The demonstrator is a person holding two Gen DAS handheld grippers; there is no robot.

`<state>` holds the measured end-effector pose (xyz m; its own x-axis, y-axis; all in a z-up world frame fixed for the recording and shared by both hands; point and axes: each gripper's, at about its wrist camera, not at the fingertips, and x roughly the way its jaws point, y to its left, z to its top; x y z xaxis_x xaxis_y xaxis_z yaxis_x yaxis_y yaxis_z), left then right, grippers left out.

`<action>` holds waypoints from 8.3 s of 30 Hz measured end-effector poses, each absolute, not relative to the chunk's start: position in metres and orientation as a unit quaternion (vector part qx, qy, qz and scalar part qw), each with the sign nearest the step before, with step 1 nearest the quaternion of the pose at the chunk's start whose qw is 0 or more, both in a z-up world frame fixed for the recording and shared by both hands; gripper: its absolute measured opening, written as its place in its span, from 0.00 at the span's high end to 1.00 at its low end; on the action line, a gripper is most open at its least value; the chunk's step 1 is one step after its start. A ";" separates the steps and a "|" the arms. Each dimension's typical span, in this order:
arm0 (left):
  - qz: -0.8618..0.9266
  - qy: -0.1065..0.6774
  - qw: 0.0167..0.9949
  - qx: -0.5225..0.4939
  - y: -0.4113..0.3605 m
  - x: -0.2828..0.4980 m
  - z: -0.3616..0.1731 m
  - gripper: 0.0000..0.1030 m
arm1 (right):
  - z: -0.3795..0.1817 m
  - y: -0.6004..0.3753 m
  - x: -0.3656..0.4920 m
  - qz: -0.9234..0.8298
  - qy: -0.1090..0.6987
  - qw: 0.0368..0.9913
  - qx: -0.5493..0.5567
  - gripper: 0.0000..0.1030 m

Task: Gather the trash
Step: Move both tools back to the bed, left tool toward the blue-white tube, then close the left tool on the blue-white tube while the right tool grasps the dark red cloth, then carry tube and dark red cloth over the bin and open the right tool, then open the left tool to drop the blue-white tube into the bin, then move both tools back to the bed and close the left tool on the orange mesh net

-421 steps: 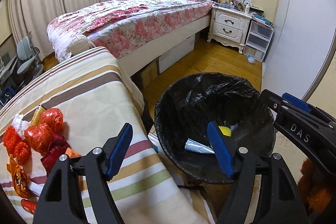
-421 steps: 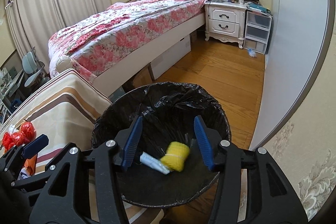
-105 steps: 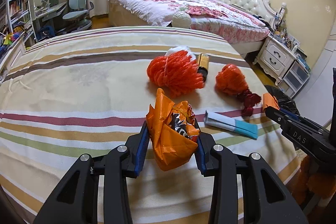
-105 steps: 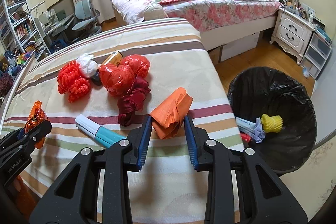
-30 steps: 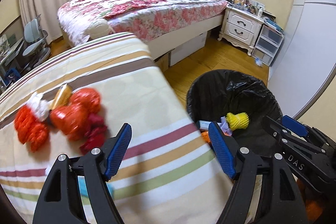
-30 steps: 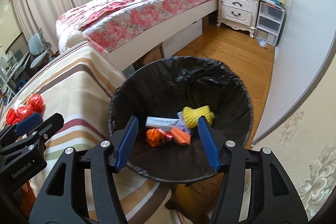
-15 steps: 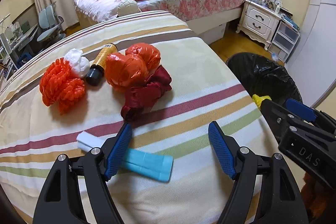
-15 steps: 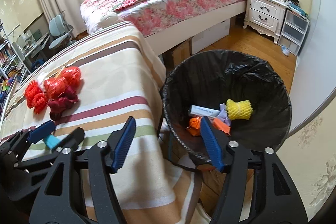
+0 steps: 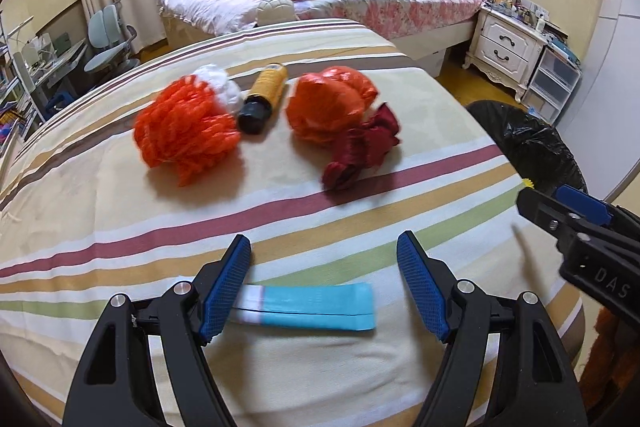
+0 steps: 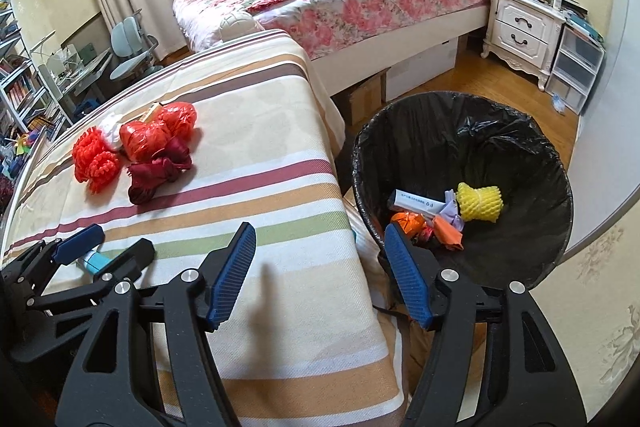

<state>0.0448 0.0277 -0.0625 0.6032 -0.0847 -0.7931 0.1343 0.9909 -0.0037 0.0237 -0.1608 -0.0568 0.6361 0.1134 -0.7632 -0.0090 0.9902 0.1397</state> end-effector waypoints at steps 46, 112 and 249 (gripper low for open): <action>0.064 0.458 0.885 -0.055 0.119 0.027 -0.056 0.27 | -0.065 -0.141 0.026 0.057 0.433 0.898 0.055 0.31; 0.016 0.419 0.907 -0.044 0.138 0.025 -0.057 0.80 | -0.060 -0.040 0.070 0.117 0.434 0.893 -0.013 0.41; 0.061 0.394 0.917 -0.033 0.098 0.085 -0.039 0.24 | -0.051 -0.092 0.051 0.091 0.420 0.903 0.018 0.30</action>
<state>0.0852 0.0976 -0.0395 0.6822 0.0862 -0.7261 -0.1379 0.9904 -0.0120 0.0512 -0.0917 -0.0506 0.6298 0.1797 -0.7556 -0.1490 0.9828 0.1095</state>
